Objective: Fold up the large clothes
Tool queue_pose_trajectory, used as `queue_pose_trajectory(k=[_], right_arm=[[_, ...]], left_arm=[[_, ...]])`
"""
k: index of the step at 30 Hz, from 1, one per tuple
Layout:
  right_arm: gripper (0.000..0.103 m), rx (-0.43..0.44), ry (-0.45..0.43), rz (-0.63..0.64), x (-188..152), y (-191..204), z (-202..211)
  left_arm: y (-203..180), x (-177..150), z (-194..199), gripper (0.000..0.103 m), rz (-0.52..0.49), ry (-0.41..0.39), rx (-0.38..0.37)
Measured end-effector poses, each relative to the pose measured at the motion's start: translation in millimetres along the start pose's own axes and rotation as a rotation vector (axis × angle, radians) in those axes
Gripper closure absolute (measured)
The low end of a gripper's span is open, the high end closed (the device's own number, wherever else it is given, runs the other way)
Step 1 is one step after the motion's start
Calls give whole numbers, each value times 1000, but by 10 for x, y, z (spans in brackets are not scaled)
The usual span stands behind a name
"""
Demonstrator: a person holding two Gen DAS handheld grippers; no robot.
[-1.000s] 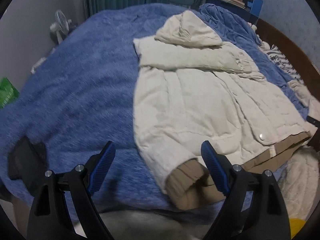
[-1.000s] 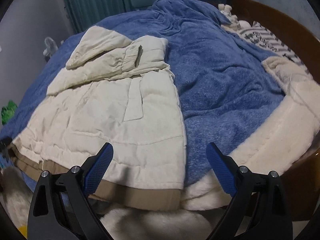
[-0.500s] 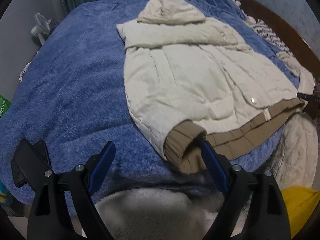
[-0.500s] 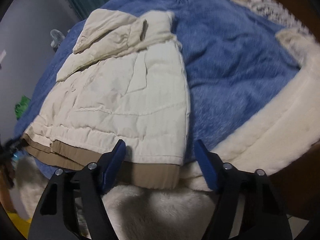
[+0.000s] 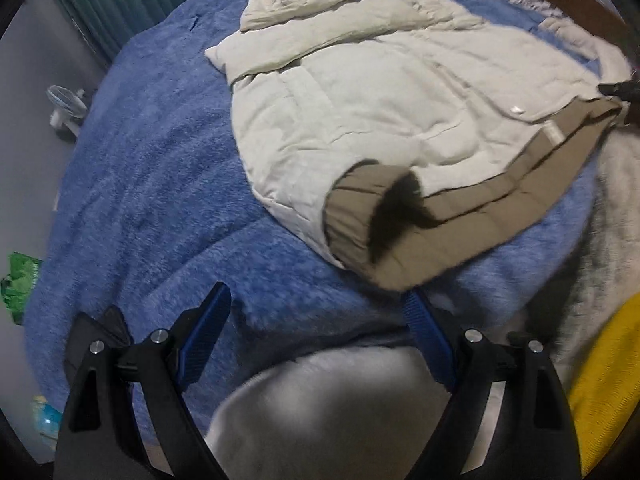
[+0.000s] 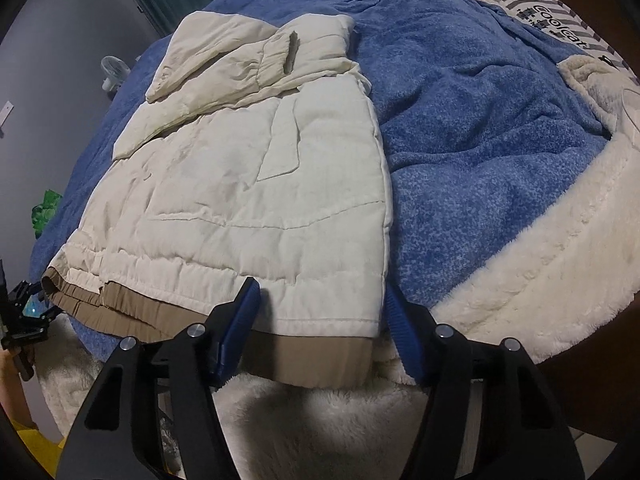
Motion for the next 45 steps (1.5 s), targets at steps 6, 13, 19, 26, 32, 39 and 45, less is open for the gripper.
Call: queue_pose_trajectory(k=[6, 13, 19, 26, 32, 39, 45], right_arm=[[42, 3, -10, -4, 5, -1, 27], [42, 3, -15, -8, 9, 11, 45], [42, 10, -31, -8, 42, 10, 95], [40, 23, -87, 23, 143, 66, 242], [30, 31, -100, 299, 48, 554, 322], [23, -15, -9, 464, -165, 713, 157], [14, -22, -30, 515, -165, 719, 199]], left_arm=[[29, 224, 36, 32, -47, -104, -4], [-209, 341, 33, 41, -290, -232, -7], [-131, 440, 29, 85, -233, -239, -92], [84, 666, 71, 89, -62, -278, -179], [195, 1055, -57, 89, 55, -270, -213], [329, 1415, -101, 89, 119, -265, -197], [548, 1648, -109, 89, 174, -275, -189]])
Point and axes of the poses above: each gripper's, at about its wrist camera, not at the fingertips, and z roughly against the way its jaws point, y to its left, x to its top, the point moved 2 cm from there along -z, roughly the way its jaws point, and after that the axes turned 10 degrees about x, right-handed, at the moved point
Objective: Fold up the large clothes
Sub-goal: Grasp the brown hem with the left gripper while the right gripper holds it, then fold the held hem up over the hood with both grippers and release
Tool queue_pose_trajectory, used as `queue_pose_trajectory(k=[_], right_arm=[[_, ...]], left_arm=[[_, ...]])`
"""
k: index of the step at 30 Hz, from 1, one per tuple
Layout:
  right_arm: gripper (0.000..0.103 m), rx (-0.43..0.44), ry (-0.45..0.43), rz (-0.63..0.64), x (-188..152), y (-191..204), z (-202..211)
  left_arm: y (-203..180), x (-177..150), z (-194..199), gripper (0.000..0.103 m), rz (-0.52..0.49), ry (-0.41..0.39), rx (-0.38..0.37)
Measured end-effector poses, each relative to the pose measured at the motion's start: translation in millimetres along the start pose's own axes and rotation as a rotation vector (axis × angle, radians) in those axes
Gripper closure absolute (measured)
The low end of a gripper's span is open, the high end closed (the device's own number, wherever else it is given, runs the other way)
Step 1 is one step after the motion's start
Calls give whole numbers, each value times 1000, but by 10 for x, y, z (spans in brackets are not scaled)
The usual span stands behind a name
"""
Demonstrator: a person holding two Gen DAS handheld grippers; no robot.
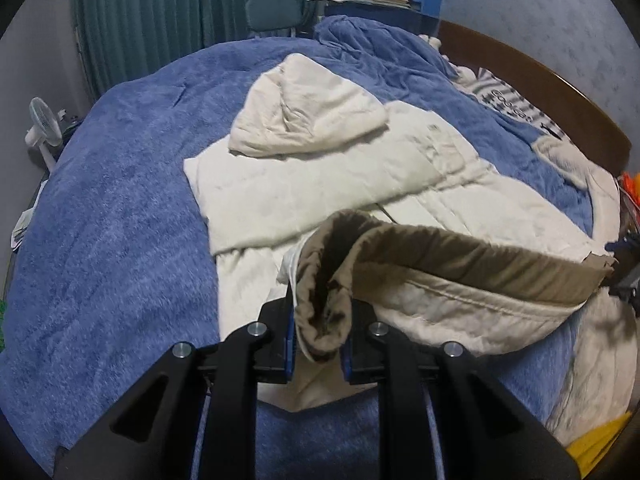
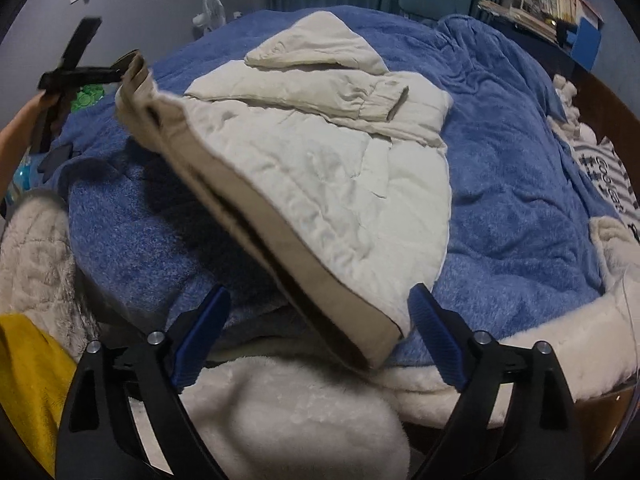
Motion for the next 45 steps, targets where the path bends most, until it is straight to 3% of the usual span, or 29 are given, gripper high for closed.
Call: queue_pose_trajectory(k=[7, 10, 13, 14, 15, 17, 22, 27, 37, 45], right_arm=[[13, -113, -22, 88, 118, -95, -138], [19, -180, -49, 115, 191, -218, -219], [48, -178, -89, 117, 285, -328, -240], [64, -159, -117, 128, 322, -327, -207], [72, -147, -134, 134, 358, -328, -181], [77, -136, -174, 134, 431, -336, -94], [81, -72, -278, 2, 686, -529, 86], [84, -57, -342, -121, 1135, -743, 62], [84, -87, -310, -234, 2313, -1341, -459], [83, -109, -256, -331, 3014, -1834, -1273]], left_arm=[[94, 128, -84, 89, 16, 5, 14], [97, 133, -127, 89, 19, 9, 16], [93, 112, -140, 89, 11, 9, 14], [93, 98, -138, 89, 9, 8, 10], [93, 85, -128, 89, 6, 6, 17], [94, 63, -85, 89, -3, -5, 31], [136, 108, 71, 89, -31, -44, 49], [294, 400, 124, 89, -22, -76, 79], [691, 1099, -359, 89, 30, -82, 110], [1014, 1543, -1135, 89, 72, -20, 132]])
Point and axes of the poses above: each gripper's, at about its wrist camera, not at the fingertips, and z roughly against the way its jaws point, y to its left, x to its top, the point moved 2 cm from there along -z, roughly the way its jaws point, and after that the axes turned 10 degrees about x, right-handed, at the moved point
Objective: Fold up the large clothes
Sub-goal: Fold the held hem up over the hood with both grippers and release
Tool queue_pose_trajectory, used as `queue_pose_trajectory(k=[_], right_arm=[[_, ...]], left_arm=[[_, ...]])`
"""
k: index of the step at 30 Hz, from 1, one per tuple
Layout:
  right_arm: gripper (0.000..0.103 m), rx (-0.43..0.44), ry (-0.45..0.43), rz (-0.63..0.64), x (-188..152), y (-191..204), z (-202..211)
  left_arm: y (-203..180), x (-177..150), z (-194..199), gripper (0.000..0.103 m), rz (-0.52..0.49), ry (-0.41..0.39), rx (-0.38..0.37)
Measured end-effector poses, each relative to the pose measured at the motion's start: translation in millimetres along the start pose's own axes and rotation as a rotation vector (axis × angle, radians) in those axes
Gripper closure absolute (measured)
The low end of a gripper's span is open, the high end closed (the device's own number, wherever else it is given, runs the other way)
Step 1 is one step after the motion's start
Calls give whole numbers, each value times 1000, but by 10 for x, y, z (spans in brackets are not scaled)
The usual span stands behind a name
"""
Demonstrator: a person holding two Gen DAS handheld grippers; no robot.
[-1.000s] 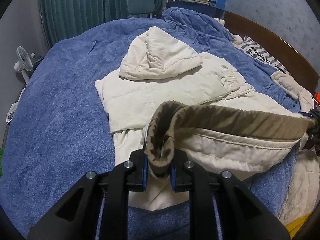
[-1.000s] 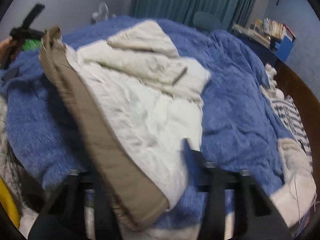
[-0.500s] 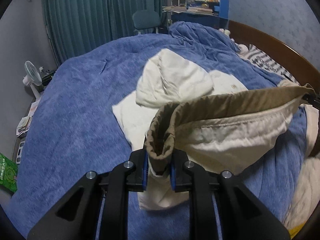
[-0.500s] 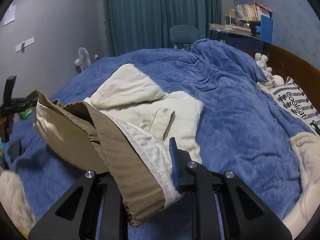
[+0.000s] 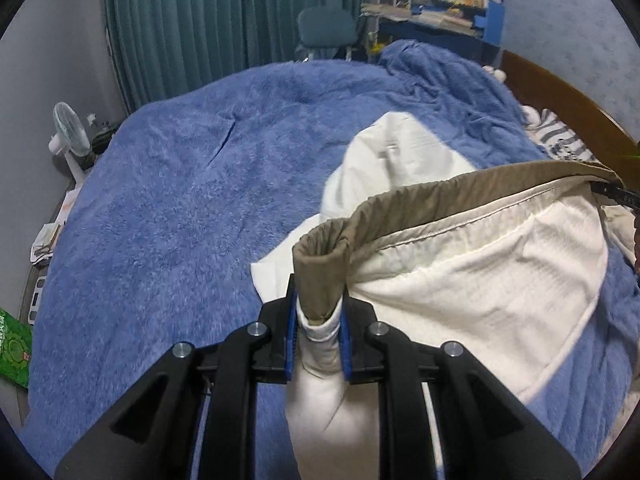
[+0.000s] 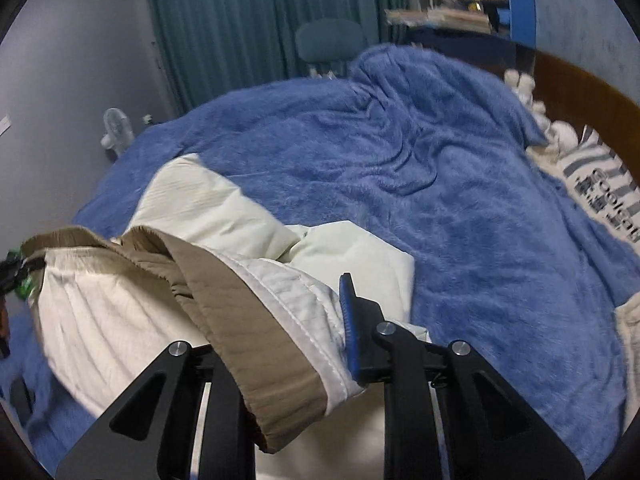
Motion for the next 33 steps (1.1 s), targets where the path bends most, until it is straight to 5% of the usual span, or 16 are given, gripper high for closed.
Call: queue_pose_trajectory(k=[13, 20, 25, 26, 27, 28, 33], right_arm=[[81, -37, 152, -160, 182, -354, -1362], [75, -58, 183, -200, 118, -445, -1535], [55, -97, 161, -190, 57, -437, -1423], [40, -102, 145, -187, 44, -411, -1343], [12, -120, 113, -168, 18, -359, -1219], [5, -149, 78, -136, -13, -303, -1098], [7, -170, -7, 45, -397, 62, -494]], left_arm=[[58, 215, -1227, 81, -8, 157, 78], [20, 201, -1479, 58, -34, 188, 192], [99, 132, -1344, 46, 27, 149, 206], [145, 112, -1262, 41, 58, 132, 202], [178, 96, -1173, 34, 77, 115, 217], [199, 69, -1051, 31, 91, 86, 232], [36, -224, -420, 21, 6, -33, 207]])
Point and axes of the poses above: each gripper's, at about its wrist camera, not at the fingertips, and z roughly against the way its jaws point, y to its left, x to its top, the point moved 2 cm from there along -z, roughly the way its jaws point, and after that the axes turned 10 degrees about x, right-handed, at the moved point
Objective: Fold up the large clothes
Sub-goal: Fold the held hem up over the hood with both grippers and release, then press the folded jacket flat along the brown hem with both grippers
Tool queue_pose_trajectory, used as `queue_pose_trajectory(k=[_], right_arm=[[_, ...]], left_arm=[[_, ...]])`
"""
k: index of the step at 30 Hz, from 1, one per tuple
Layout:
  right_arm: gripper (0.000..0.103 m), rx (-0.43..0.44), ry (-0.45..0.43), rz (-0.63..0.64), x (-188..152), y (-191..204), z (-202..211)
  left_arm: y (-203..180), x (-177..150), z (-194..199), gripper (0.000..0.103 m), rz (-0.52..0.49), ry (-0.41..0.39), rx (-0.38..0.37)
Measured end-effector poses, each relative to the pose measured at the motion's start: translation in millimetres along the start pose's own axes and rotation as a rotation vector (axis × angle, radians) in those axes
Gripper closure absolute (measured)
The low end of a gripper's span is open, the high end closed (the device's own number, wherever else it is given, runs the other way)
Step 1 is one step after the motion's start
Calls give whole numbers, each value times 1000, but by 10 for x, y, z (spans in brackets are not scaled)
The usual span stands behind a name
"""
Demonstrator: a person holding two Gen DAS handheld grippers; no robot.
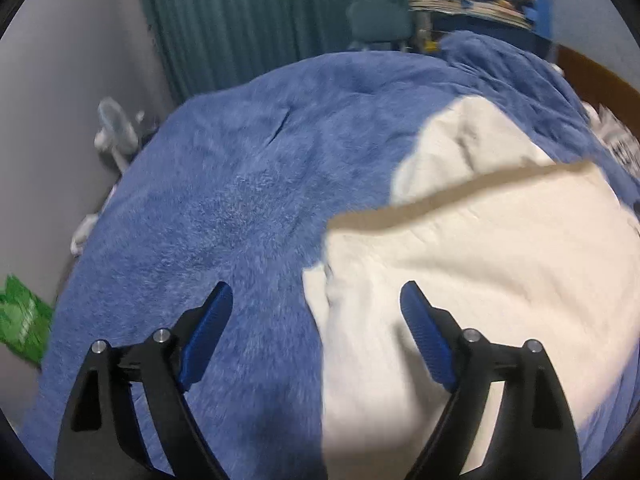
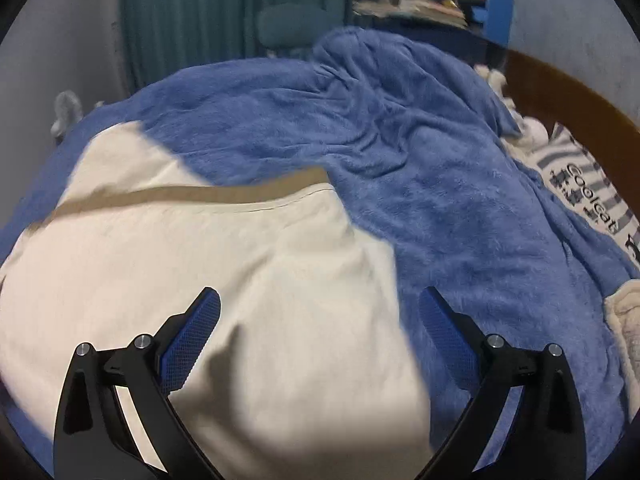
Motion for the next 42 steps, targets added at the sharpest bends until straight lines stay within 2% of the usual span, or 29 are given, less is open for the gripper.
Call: queue_pose_trajectory(k=[4, 7, 10, 11, 13, 14, 16, 22, 26, 28, 30, 33, 37, 40, 42], right_arm=[[7, 126, 24, 35, -332, 275, 293], [7, 200, 83, 68, -461, 533, 354], [7, 231, 128, 91, -588, 721, 344], [7, 227, 135, 102, -632, 753, 324], [7, 170, 142, 138, -717, 786, 232], [7, 165, 143, 145, -745, 797, 187], [7, 167, 157, 121, -797, 791, 82], [6, 188, 147, 63, -820, 734, -33], [6, 182, 133, 52, -772, 735, -57], [6, 175, 116, 48, -629, 718, -98], [6, 154, 116, 62, -439, 739, -208], [6, 152, 159, 26, -187, 731, -474], [6, 137, 205, -10, 155, 784, -796], [6, 119, 236, -12, 369, 838, -1020], [6, 115, 255, -38, 478, 836, -1145]], left_arm=[[-245, -320, 401, 21, -55, -6, -69], [-451, -563, 593, 21, -25, 42, -162], [-676, -778, 626, 21, 2, 104, -247], [-780, -844, 599, 21, -11, 116, -251], [-930, -912, 550, 21, -47, 94, -196], [-1003, -931, 508, 18, -60, 81, -170], [-1053, -928, 425, 10, -32, 76, -166], [-1115, -798, 237, 7, 50, 127, -166], [-1091, -657, 238, 7, 77, 105, -164], [-1101, -552, 199, 7, 81, 106, -164], [-1130, -393, 50, 7, 77, 145, -173], [-1168, -164, -180, 7, 57, 179, -167], [-1196, 159, -471, 6, 2, 202, -123], [-1143, 383, -669, 6, 67, 250, -129], [-1142, 478, -756, 6, 78, 252, -112]])
Point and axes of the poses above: each gripper's, at about its wrist camera, not at the fingertips, and z roughly against the way its jaws point, y to its left, x to its top, the point moved 2 cm from there along -z, roughly the way its jaws point, and after that the axes turned 10 degrees about x, right-handed, at the moved point
